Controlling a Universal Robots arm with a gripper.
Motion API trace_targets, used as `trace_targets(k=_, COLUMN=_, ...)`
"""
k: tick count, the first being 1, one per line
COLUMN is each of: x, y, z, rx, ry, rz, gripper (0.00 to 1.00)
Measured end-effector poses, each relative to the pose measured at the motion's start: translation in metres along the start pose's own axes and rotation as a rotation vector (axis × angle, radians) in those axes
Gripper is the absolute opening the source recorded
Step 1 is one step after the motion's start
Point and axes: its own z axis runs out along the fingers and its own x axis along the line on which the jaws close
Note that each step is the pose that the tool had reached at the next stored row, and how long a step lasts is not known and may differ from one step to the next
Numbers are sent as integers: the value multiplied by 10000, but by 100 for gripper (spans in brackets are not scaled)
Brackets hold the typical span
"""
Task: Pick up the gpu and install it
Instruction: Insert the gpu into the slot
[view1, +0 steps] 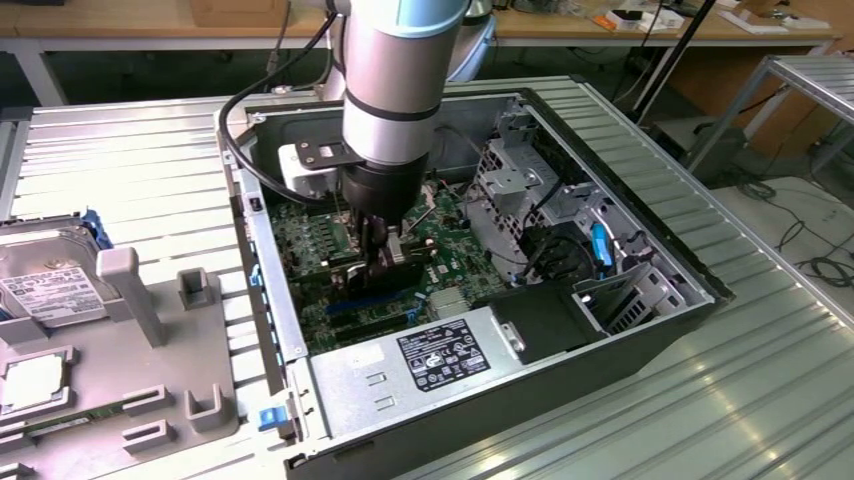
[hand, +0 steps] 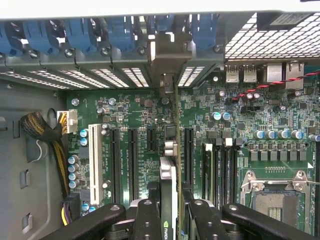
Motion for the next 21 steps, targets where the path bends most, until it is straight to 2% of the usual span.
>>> trace_targets(k=5, x=3, y=4, z=0, rx=-2, ry=40, rz=2, gripper=27)
trace_targets(k=11, x=6, y=4, z=3, rx=-2, ry=39, rz=1, gripper=27)
trace_targets(k=12, x=43, y=3, z=6, rx=-1, ry=40, rz=1, gripper=27)
trace_targets(k=21, x=43, y=3, z=-1, rx=-1, ry=40, rz=1, gripper=27)
